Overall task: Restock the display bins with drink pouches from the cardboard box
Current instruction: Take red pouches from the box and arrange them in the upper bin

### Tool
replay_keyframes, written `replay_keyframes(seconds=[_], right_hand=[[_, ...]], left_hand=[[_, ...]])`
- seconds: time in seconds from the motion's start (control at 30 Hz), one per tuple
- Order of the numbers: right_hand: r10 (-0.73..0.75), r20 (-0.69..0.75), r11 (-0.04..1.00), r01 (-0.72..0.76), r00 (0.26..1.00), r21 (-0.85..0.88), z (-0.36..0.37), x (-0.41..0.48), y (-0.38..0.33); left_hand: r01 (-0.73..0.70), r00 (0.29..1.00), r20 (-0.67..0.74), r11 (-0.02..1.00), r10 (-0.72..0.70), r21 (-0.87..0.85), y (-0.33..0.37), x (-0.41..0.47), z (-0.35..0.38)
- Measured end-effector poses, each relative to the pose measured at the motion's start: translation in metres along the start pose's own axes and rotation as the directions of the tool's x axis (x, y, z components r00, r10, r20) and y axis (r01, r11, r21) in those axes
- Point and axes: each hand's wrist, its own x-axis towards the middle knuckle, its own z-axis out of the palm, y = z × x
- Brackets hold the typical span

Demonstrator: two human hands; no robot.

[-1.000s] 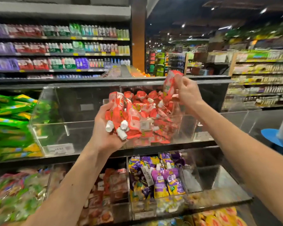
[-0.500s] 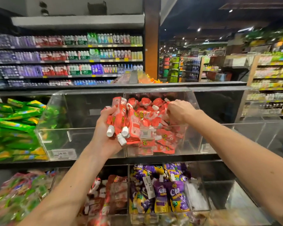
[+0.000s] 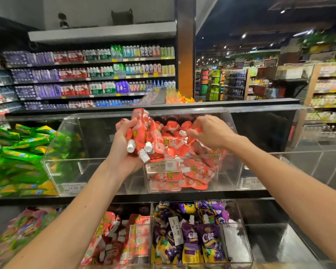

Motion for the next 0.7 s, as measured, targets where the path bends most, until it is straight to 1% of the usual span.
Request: replay_keyframes(seconds=[0.03, 0.07, 0.1, 0.13, 0.17, 0.23, 0.33, 0.4, 0.53, 0.57, 0.67, 0.7], right_hand=[[-0.017, -0.013, 0.981, 0.02, 1.0, 0.195, -0.006, -0.004, -0.013], [-0.039, 0.03, 0.91, 0.023, 0.999, 0.413, -0.012, -0.009, -0.029], [-0.069, 0.094, 0.815, 0.002, 0.993, 0.579, -0.015, -0.014, -0.043], [-0.088, 0.135, 0.752, -0.023, 0.987, 0.659, -0.012, -0.019, -0.056], [-0.083, 0.142, 0.737, -0.035, 0.986, 0.675, -0.005, -0.023, -0.064], [-0.022, 0.107, 0.752, -0.054, 0.994, 0.658, 0.013, -0.026, -0.07], [0.066, 0.07, 0.738, -0.096, 0.995, 0.668, 0.029, -0.025, -0.06], [0.092, 0.095, 0.71, -0.133, 0.991, 0.692, 0.029, -0.025, -0.052], [0.128, 0.157, 0.697, -0.202, 0.979, 0.688, 0.022, -0.026, -0.036], [0.143, 0.182, 0.677, -0.23, 0.973, 0.699, 0.02, -0.026, -0.03], [0.185, 0.289, 0.515, -0.343, 0.939, 0.785, 0.012, -0.024, -0.011], [0.209, 0.314, 0.474, -0.377, 0.926, 0.795, 0.009, -0.024, -0.004]], left_hand=[[0.004, 1.0, -0.002, 1.0, -0.004, 0.001, 0.001, 0.002, 0.004], [0.011, 1.0, 0.011, 1.0, -0.011, -0.009, 0.002, 0.004, 0.008], [0.014, 1.0, 0.029, 1.0, -0.013, -0.021, 0.001, 0.005, 0.012], [0.018, 0.999, 0.036, 1.0, -0.017, -0.019, 0.0, 0.007, 0.015], [0.019, 0.999, 0.038, 1.0, -0.018, -0.021, -0.004, 0.007, 0.018], [0.016, 0.999, 0.044, 0.999, -0.015, -0.04, -0.011, 0.009, 0.018], [0.038, 0.997, 0.067, 0.998, -0.035, -0.043, -0.019, 0.013, 0.017], [0.054, 0.996, 0.071, 0.998, -0.052, -0.025, -0.022, 0.017, 0.019], [0.065, 0.995, 0.079, 0.997, -0.067, 0.031, -0.027, 0.031, 0.022], [0.075, 0.993, 0.087, 0.996, -0.079, 0.046, -0.029, 0.035, 0.022], [0.104, 0.985, 0.137, 0.994, -0.107, 0.031, -0.032, 0.047, 0.024], [0.107, 0.986, 0.129, 0.994, -0.109, 0.022, -0.033, 0.051, 0.025]])
